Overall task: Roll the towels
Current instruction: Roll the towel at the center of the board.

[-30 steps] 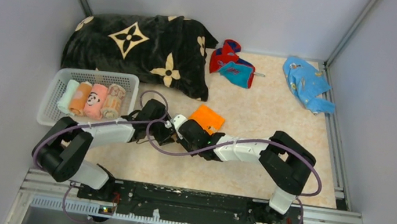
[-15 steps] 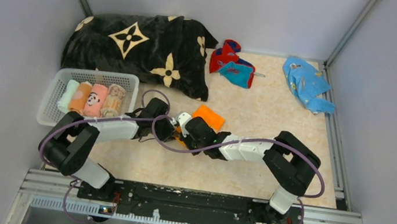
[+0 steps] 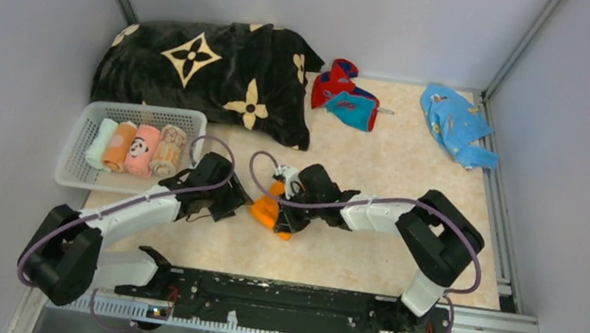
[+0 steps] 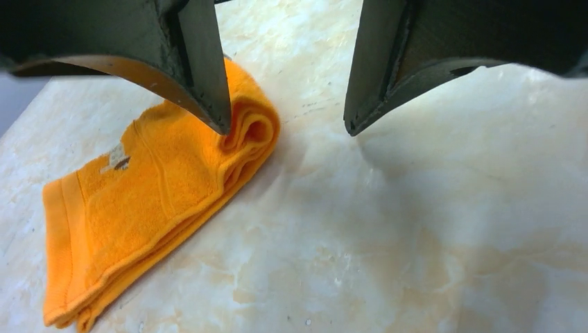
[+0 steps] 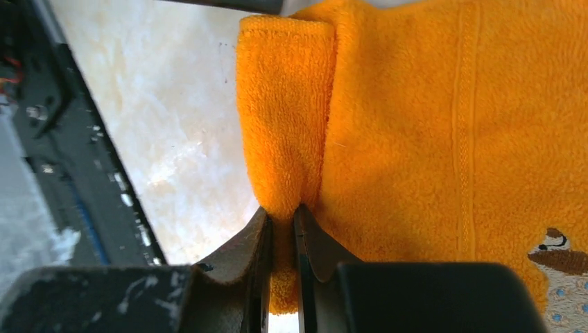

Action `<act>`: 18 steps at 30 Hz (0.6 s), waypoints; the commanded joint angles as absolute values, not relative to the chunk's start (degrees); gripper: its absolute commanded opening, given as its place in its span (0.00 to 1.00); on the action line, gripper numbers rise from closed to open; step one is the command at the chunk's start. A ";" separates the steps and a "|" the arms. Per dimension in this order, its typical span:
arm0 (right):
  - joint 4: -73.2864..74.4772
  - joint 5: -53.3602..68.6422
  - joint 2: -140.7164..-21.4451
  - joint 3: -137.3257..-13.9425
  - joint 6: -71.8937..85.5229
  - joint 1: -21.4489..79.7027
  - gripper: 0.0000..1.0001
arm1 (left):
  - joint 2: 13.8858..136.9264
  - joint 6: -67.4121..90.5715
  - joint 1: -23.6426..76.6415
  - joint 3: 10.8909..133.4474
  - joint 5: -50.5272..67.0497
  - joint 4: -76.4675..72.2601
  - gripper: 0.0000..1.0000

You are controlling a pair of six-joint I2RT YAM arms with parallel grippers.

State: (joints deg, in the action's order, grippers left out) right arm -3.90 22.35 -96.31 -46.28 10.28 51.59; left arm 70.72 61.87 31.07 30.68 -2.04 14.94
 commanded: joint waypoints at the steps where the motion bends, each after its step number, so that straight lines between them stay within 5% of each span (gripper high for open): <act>1: -9.95 40.23 -99.08 -45.55 18.59 47.07 0.11 | 63.93 57.96 30.78 28.37 -2.79 17.94 0.68; 9: -18.22 55.84 -107.50 -46.61 32.15 38.89 0.10 | 55.85 57.89 30.85 21.67 6.69 10.93 0.71; 18: -10.88 59.20 -114.04 -52.69 35.36 34.89 0.10 | 62.43 60.56 30.92 19.75 13.09 -1.02 0.73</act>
State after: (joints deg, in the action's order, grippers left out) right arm -13.23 56.90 -112.16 -49.06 33.69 36.05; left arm 59.81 59.77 31.03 19.25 9.54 6.96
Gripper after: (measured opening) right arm 0.138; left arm 0.735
